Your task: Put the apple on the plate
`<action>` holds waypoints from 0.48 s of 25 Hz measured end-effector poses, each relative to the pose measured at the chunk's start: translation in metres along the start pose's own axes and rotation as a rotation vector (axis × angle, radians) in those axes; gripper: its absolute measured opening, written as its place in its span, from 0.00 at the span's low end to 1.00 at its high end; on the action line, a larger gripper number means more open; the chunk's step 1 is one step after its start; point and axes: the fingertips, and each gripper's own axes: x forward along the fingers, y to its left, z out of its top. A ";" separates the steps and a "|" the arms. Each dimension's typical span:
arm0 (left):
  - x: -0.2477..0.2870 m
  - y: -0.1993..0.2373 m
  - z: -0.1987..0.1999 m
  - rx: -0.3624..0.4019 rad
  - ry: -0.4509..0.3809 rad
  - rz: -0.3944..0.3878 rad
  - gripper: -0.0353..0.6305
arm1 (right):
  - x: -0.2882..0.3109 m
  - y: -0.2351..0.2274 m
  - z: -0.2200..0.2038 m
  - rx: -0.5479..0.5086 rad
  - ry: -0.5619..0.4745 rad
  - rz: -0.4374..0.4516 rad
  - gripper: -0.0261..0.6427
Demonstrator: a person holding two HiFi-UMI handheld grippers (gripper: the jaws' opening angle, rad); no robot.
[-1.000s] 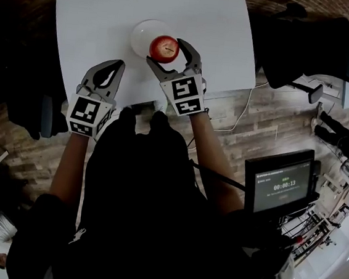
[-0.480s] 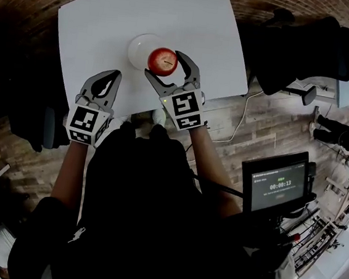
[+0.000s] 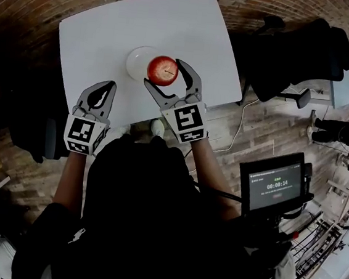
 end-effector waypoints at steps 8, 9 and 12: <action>-0.005 0.003 0.008 0.003 -0.016 0.011 0.06 | -0.010 0.000 0.016 0.016 -0.033 0.002 0.61; -0.005 0.004 0.008 0.003 -0.017 0.012 0.06 | -0.010 -0.001 0.018 0.018 -0.037 0.001 0.61; -0.006 0.006 0.010 0.008 -0.019 0.013 0.06 | -0.012 -0.001 0.023 0.019 -0.047 -0.001 0.61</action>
